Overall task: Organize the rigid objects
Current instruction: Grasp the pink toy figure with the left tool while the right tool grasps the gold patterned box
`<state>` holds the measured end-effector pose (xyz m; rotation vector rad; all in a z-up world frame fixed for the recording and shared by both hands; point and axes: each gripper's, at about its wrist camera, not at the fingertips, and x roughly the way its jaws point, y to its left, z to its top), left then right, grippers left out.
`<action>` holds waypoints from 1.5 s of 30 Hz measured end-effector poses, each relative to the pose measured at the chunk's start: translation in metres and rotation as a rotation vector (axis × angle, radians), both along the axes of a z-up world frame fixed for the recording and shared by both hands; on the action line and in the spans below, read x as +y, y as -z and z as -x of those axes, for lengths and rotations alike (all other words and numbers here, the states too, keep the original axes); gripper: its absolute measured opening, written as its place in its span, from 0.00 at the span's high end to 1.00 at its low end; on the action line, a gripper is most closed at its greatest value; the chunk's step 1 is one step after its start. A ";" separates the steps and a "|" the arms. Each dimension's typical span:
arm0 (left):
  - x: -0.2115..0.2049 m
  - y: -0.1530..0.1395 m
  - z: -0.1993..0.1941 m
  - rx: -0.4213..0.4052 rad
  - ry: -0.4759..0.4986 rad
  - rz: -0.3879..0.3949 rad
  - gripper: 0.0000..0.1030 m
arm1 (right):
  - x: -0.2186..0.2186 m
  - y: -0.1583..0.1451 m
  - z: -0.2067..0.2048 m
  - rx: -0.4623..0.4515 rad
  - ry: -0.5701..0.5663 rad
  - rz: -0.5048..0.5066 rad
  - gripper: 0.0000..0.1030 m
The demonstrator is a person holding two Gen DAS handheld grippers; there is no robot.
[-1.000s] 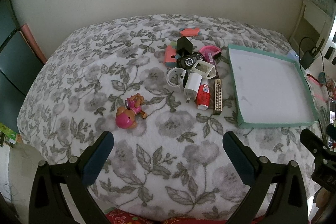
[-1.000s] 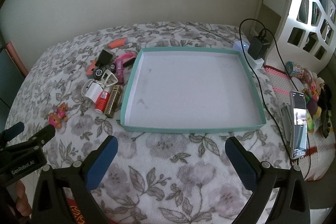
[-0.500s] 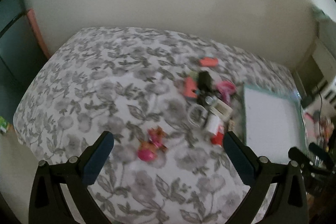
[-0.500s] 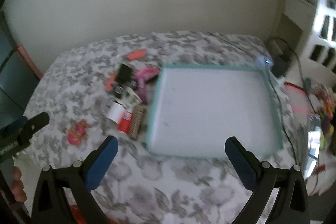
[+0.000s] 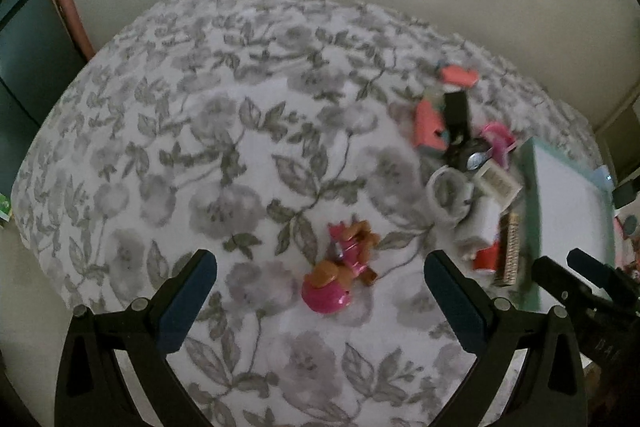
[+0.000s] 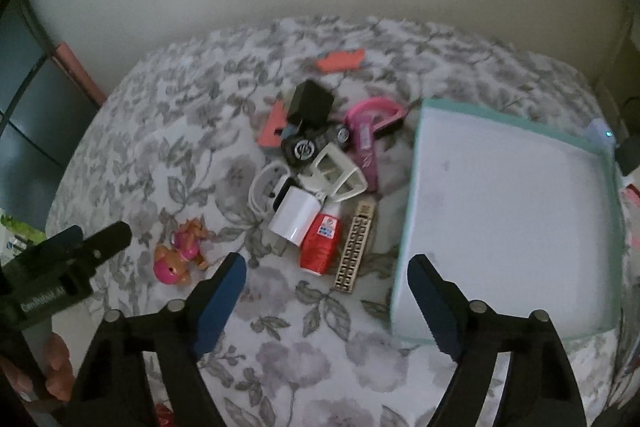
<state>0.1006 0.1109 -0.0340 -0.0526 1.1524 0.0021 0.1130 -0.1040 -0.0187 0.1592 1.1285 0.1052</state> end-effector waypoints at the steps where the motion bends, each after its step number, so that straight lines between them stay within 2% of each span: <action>1: 0.000 0.005 -0.001 0.007 -0.001 -0.003 0.00 | 0.002 0.006 -0.003 0.010 -0.007 -0.002 0.23; 5: 0.001 0.026 -0.007 0.033 -0.005 0.003 0.00 | 0.008 0.028 -0.012 0.047 -0.027 -0.006 0.37; 7: -0.001 0.033 -0.010 0.049 0.003 0.018 0.00 | 0.010 0.038 -0.016 0.066 -0.033 0.003 0.48; 11: -0.008 0.044 -0.012 0.057 0.033 0.016 0.11 | 0.006 0.049 -0.020 0.083 -0.008 0.007 0.56; 18: -0.019 0.056 -0.016 0.055 0.075 -0.021 0.14 | 0.004 0.061 -0.030 0.107 0.004 0.014 0.73; 25: -0.024 0.068 -0.016 0.070 0.093 -0.036 0.21 | 0.004 0.062 -0.035 0.098 0.009 0.037 0.76; 30: -0.025 0.075 -0.015 0.074 0.097 -0.034 0.24 | -0.004 0.062 -0.033 0.104 0.038 -0.012 0.77; 41: -0.025 0.085 -0.012 0.070 0.096 -0.020 0.24 | 0.000 0.063 -0.034 0.117 0.034 0.012 0.75; 45: -0.026 0.085 -0.011 0.068 0.096 -0.020 0.24 | -0.004 0.063 -0.034 0.137 0.045 -0.012 0.74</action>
